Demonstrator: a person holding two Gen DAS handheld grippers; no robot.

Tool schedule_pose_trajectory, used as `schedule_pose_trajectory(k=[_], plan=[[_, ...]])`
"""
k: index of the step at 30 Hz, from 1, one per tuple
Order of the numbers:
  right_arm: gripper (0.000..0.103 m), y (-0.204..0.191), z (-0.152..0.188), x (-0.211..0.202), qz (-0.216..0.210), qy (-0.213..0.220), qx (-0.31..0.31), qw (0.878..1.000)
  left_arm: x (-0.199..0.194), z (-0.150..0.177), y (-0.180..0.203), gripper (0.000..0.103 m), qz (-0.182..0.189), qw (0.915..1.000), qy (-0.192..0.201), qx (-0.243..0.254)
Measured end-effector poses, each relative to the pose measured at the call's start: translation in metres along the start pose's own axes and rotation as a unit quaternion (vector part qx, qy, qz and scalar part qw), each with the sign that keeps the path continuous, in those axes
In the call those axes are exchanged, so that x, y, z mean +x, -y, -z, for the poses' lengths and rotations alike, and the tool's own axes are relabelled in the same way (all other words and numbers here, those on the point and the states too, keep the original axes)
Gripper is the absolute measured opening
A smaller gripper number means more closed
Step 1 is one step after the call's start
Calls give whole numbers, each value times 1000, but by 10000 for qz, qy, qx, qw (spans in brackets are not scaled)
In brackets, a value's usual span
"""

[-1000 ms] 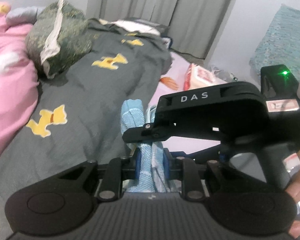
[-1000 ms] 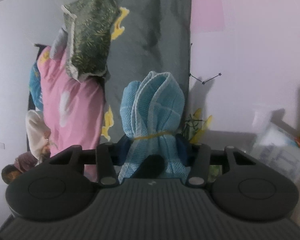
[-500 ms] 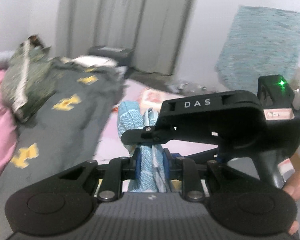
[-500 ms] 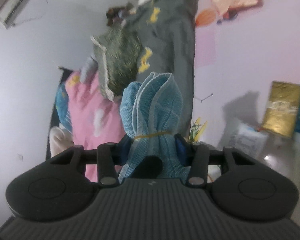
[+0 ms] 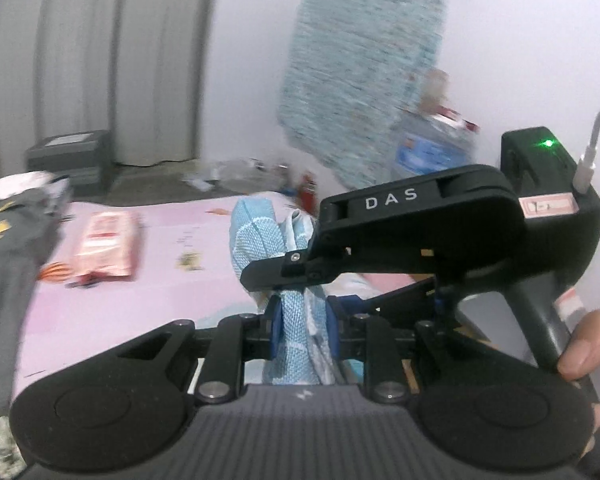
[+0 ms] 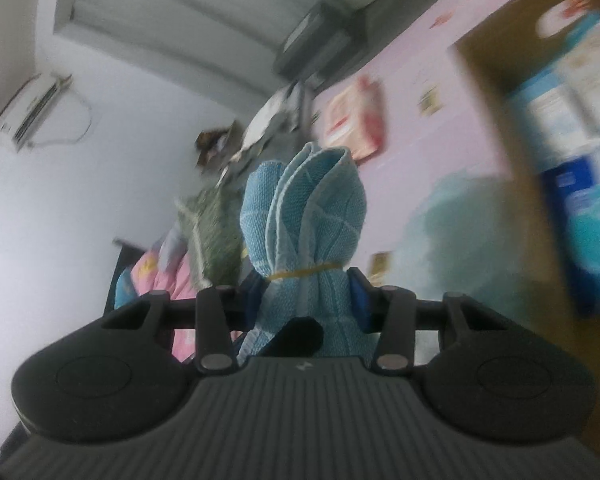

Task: Organize soft objects
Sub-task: 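Carry the blue towel bundle with the right tool into the box, release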

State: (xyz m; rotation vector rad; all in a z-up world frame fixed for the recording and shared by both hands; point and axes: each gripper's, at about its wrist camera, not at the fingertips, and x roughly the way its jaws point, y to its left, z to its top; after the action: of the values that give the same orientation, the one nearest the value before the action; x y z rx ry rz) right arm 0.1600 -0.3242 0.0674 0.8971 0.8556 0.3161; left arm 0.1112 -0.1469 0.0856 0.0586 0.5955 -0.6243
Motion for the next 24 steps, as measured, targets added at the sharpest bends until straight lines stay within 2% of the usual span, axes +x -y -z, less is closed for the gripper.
schedule_pose_trajectory(k=[5, 8, 9, 10, 12, 16, 21, 24], plan=[[42, 46, -8, -49, 187, 375, 319, 9986, 33, -7, 39, 25, 567, 9979, -289, 140], [41, 75, -11, -71, 320, 553, 552, 9964, 56, -7, 60, 29, 840, 9951, -484, 204], [41, 86, -13, -78, 383, 603, 644, 9954, 65, -7, 66, 35, 900, 9941, -569, 217], [41, 97, -14, -85, 432, 641, 735, 9943, 74, -7, 72, 46, 972, 9927, -669, 259], [40, 117, -19, -98, 520, 730, 917, 9917, 88, -6, 78, 57, 936, 9922, -762, 297], [39, 154, -34, -121, 894, 894, 1118, 9857, 101, -3, 72, 60, 868, 9921, -894, 133], [39, 170, -59, -131, 1650, 1032, 739, 9781, 84, -9, 42, 70, 549, 9959, -712, -89], [39, 174, -72, -126, 2114, 985, 388, 9717, 71, -13, 16, 71, 319, 9976, -534, -308]])
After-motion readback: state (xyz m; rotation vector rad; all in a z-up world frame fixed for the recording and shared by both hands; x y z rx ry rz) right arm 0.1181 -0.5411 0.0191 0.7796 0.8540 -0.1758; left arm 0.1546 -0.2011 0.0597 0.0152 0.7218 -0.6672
